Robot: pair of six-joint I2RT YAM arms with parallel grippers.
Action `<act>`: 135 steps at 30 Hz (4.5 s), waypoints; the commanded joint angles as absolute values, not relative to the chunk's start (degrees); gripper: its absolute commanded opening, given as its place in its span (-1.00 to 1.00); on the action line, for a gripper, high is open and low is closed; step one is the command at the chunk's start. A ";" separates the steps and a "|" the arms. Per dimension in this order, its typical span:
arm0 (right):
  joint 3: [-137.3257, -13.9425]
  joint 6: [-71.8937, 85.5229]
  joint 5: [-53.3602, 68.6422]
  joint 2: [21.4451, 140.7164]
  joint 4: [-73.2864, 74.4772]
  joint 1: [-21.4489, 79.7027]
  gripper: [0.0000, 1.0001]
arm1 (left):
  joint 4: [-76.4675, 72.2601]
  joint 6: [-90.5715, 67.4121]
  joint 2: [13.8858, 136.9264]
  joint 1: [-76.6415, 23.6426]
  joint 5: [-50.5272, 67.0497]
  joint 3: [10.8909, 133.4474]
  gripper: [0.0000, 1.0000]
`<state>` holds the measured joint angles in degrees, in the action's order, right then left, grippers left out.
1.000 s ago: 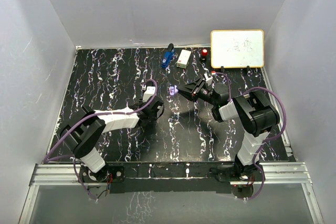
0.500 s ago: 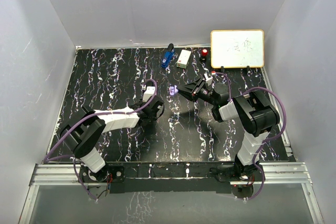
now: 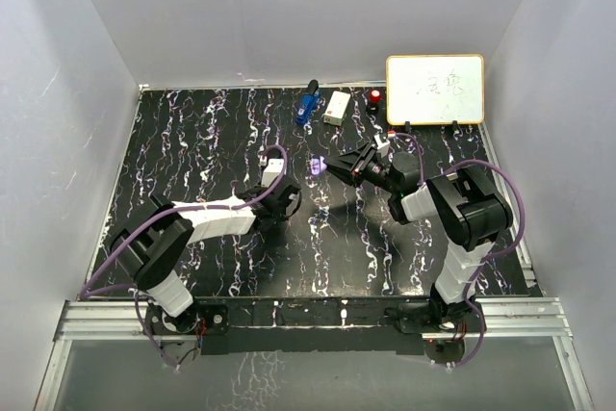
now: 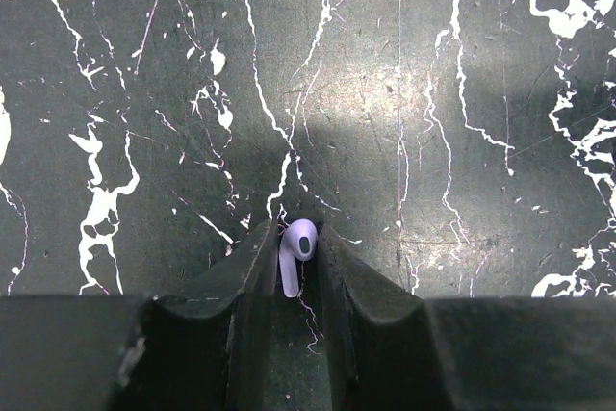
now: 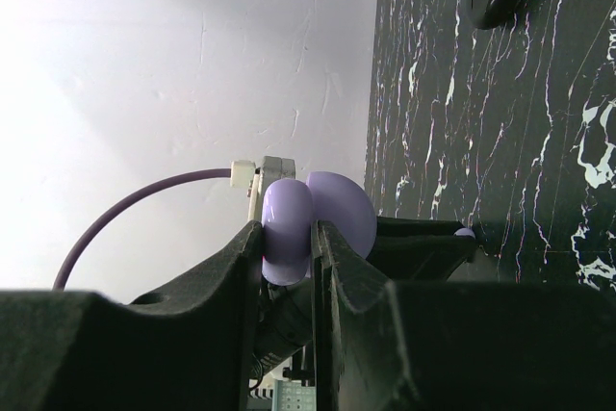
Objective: Insert the wireless bluetooth earbuds into the charging case
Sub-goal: Pick up the earbud from the center of the board.
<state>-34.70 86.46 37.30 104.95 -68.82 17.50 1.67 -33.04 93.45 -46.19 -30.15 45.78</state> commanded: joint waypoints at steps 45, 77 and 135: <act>-34.73 85.72 37.62 103.25 -72.33 17.23 -1.00 | 3.15 -25.18 92.59 -45.33 -26.80 48.15 -0.83; -34.90 85.87 37.97 104.13 -73.04 17.21 -1.00 | -3.01 -14.23 90.80 -45.35 -20.05 44.46 -0.59; -34.33 86.26 38.06 104.21 -74.10 17.18 -1.00 | 8.79 -29.73 95.61 -44.32 -22.84 49.40 -0.53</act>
<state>-33.95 86.50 37.69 104.95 -69.65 17.50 5.06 -29.65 94.63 -44.97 -22.15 49.15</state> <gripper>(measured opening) 0.222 0.246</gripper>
